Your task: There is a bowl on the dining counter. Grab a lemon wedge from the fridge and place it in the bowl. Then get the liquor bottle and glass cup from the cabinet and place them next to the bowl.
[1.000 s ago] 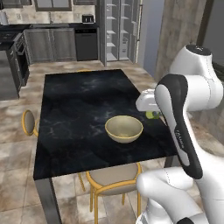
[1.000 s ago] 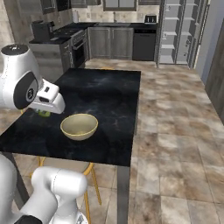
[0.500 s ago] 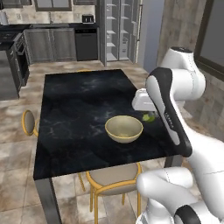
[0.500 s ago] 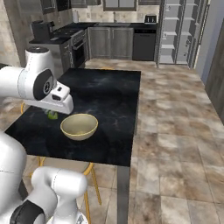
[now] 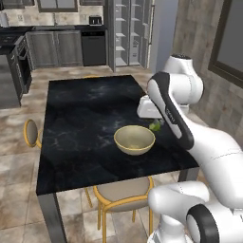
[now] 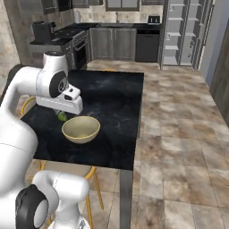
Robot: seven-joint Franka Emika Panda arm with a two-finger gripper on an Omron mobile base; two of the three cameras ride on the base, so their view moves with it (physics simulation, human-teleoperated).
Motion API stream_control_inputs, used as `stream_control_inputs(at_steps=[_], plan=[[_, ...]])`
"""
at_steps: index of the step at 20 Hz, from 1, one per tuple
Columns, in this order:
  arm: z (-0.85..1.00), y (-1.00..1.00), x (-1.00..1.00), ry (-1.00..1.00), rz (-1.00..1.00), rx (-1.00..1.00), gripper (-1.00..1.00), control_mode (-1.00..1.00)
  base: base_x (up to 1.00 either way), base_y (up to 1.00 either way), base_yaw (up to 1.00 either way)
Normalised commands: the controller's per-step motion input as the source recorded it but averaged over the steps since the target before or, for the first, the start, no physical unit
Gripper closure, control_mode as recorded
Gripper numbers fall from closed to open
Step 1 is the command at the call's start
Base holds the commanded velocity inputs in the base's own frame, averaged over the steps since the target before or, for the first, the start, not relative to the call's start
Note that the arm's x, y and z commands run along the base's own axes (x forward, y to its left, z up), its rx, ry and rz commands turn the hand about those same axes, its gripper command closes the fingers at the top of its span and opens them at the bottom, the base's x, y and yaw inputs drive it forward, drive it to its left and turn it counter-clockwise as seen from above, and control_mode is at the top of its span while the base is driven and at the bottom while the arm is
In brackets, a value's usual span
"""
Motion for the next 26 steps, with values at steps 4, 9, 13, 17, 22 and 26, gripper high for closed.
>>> stream_control_inputs(at_steps=[4,9,13,17,22,26], plan=[[-0.38,0.0,0.46,0.0,0.0,0.0,1.0,-1.0,0.0,0.0,0.0],[-0.35,0.0,0.36,0.0,0.0,0.0,1.0,-1.0,0.0,0.0,0.0],[-0.33,0.0,0.35,0.0,0.0,0.0,1.0,-1.0,0.0,0.0,0.0],[-0.33,0.0,0.29,0.0,0.0,0.0,1.0,-1.0,0.0,0.0,0.0],[-0.32,0.0,0.14,0.0,0.0,0.0,1.0,-1.0,0.0,0.0,0.0],[-0.33,0.0,0.17,0.0,0.0,-0.01,1.0,-1.0,0.0,0.0,0.0]])
